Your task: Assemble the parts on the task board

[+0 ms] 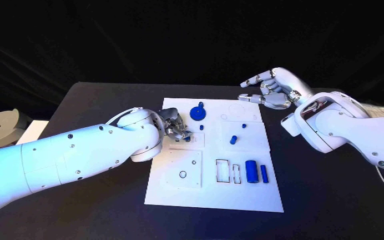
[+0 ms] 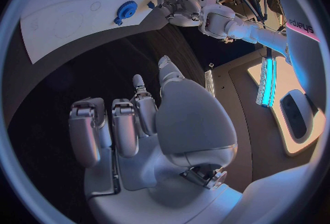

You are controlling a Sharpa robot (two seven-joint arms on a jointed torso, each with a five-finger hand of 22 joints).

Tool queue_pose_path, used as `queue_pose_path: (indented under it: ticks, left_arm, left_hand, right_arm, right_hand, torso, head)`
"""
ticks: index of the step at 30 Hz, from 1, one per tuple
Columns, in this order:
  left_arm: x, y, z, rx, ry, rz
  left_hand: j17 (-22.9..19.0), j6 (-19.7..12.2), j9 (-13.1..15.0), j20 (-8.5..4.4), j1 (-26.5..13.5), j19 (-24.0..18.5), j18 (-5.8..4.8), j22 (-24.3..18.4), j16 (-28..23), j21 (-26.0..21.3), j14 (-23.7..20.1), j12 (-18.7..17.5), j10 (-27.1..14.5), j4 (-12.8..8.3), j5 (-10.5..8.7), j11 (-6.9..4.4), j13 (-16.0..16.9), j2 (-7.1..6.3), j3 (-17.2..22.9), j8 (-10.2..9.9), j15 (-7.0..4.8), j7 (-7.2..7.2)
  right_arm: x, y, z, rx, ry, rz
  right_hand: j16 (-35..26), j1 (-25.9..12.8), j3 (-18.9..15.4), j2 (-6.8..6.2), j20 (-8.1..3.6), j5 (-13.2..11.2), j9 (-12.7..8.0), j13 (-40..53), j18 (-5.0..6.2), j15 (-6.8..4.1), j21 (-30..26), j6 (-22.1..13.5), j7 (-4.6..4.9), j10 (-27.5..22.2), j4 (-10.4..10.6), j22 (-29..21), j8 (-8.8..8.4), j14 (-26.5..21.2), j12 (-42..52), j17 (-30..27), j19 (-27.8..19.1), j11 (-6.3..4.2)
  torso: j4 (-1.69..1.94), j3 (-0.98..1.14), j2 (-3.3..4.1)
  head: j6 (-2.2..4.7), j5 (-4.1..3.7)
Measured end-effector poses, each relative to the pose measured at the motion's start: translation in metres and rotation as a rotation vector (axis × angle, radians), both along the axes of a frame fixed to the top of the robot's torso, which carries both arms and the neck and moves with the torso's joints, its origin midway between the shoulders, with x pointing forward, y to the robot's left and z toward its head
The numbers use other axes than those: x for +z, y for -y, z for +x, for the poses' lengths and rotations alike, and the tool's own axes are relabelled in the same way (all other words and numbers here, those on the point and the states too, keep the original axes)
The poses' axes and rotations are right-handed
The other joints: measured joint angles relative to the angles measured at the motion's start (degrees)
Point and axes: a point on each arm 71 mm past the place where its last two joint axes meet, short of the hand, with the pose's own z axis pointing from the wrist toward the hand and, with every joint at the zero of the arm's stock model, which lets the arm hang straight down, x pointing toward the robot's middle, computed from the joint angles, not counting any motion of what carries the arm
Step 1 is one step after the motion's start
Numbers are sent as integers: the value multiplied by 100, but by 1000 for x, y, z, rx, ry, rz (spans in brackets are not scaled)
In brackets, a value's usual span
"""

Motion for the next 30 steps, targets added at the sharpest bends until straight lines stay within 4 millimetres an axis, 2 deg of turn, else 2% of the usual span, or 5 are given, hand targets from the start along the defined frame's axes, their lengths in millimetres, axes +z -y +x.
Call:
queue_pose_path:
  ticks: [30]
  left_arm:
    - [0,2,0,-21,-20,30]
  left_hand:
    - [4,41,3,0,-62,0,1,-1,0,0,0,32,20,-39,-3,-19,28,-59,73,23,0,1]
  right_arm:
    - [-1,-1,0,6,-5,0]
  right_hand:
    - [0,-16,0,16,0,0,0,0,0,0,0,0,0,0,0,-2,0,0,-29,3,0,0]
  torso:
    - [4,2,-4]
  head:
    - [-41,-27]
